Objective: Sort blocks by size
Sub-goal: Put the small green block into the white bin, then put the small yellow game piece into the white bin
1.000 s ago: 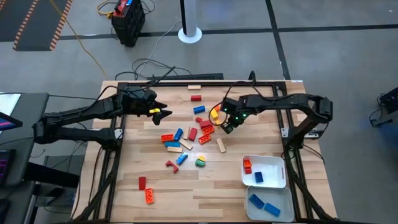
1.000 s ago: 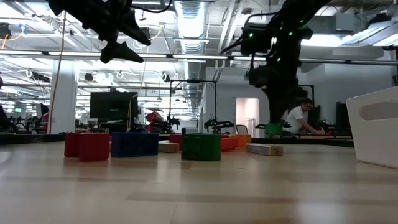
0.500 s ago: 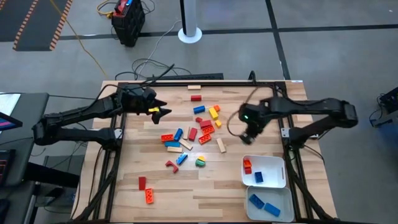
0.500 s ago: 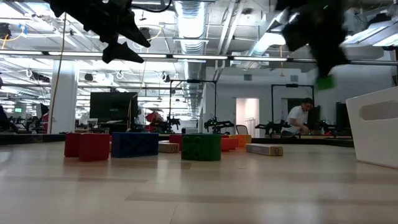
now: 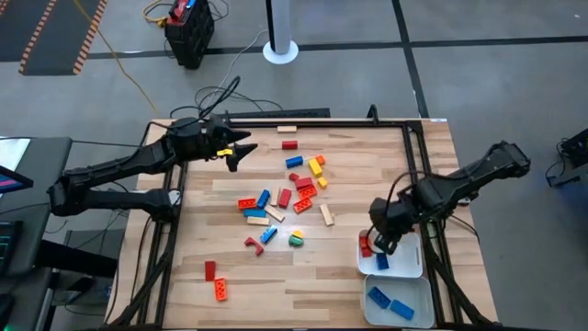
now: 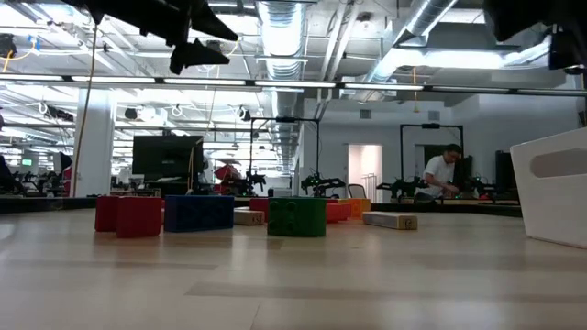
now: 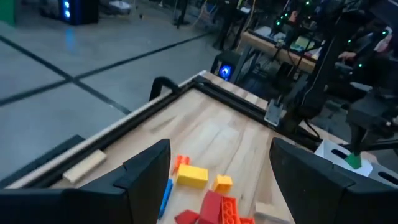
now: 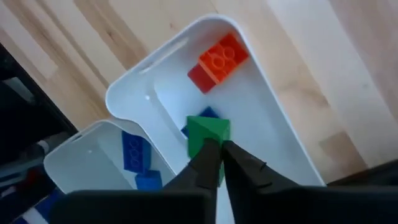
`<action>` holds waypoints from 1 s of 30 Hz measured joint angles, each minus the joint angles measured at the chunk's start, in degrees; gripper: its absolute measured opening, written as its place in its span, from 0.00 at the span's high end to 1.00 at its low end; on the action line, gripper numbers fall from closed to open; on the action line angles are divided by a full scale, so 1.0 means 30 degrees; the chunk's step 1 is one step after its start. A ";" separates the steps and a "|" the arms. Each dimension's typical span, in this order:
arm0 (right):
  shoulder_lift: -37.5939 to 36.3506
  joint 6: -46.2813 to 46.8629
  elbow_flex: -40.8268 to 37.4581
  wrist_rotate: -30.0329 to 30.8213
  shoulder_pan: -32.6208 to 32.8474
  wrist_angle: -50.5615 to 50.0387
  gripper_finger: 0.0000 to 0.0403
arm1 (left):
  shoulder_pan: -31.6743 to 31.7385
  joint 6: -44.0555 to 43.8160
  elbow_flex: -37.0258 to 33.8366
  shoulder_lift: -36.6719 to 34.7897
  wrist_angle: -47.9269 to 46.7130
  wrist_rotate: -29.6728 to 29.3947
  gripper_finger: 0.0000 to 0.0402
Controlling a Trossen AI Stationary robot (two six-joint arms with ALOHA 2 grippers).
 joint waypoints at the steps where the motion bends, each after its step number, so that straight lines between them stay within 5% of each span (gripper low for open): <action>1: 0.0108 0.0238 0.0000 0.0014 0.0217 0.0029 0.84 | 0.0006 0.0146 0.0000 0.0000 0.0110 -0.0023 0.34; 10: 0.0211 0.0027 0.0000 0.0783 -0.0705 0.0107 0.66 | 0.0006 -0.0663 0.0000 0.0000 0.0209 -0.0322 0.34; 18: 0.0211 -0.5437 0.0000 0.2426 -0.5504 0.2617 0.63 | -0.0009 -0.2197 0.0000 0.0044 -0.0026 -0.0138 0.34; 30: 0.3244 -1.3023 0.0007 0.1231 -1.2160 0.7410 0.62 | -0.0592 -0.4731 0.0000 0.0044 -0.1647 -0.0357 0.34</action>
